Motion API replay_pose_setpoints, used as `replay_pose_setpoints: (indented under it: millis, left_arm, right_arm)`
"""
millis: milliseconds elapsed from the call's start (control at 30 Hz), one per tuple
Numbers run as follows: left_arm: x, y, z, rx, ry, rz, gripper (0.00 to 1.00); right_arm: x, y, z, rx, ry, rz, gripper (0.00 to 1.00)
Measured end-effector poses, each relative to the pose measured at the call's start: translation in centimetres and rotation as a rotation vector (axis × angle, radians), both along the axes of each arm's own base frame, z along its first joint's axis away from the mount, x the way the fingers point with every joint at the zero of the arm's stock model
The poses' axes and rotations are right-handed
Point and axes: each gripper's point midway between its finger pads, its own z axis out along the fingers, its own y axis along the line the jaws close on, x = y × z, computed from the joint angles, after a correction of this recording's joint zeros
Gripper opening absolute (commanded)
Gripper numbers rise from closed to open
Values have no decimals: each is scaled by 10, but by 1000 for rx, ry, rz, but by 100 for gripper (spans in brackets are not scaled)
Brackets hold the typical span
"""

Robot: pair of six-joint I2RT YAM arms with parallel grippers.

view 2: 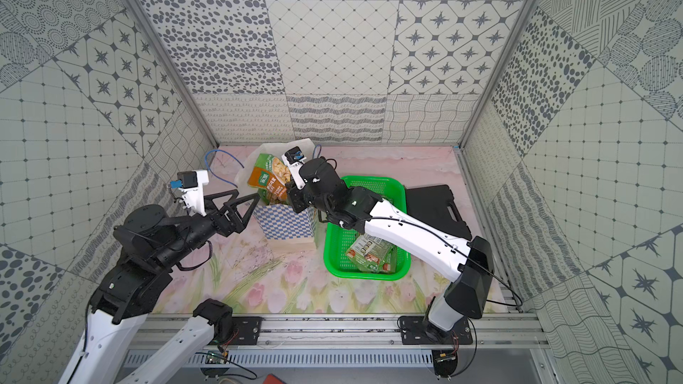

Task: Place the condiment packets inside the bag
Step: Place the condiment packet in the paper bag, then pick up the condiment packet from the storage box.

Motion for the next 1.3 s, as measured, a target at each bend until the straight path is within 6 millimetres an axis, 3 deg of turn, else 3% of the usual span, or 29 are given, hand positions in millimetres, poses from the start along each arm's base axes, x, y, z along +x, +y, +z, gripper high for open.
replay_pose_setpoints:
  millis: [167, 267, 433, 533, 667, 867, 1067, 1300]
  left_arm:
    - [2, 0, 3, -3, -11, 2, 99]
    - [3, 0, 4, -4, -16, 2, 99]
    - [5, -1, 3, -3, -11, 1, 99]
    - [8, -3, 2, -2, -6, -2, 99]
    - [11, -5, -1, 1, 7, -9, 99]
    - [19, -13, -6, 5, 41, -43, 99]
    - [31, -26, -14, 7, 93, -97, 99]
    - [41, -39, -24, 6, 155, -154, 99]
  right_arm:
    - [-4, -5, 0, -12, 11, 4, 54]
    - [-9, -12, 13, 14, 3, 8, 59]
    - [-23, -35, 44, 83, -29, 0, 65]
    - [-32, -55, 47, 107, -36, -23, 66]
    - [-34, -83, 30, 105, -14, -76, 67]
    - [-18, -136, -13, 106, 66, -216, 73]
    - [-2, -189, -32, 170, 117, -358, 82]
    - [16, -221, -62, 182, 192, -458, 95]
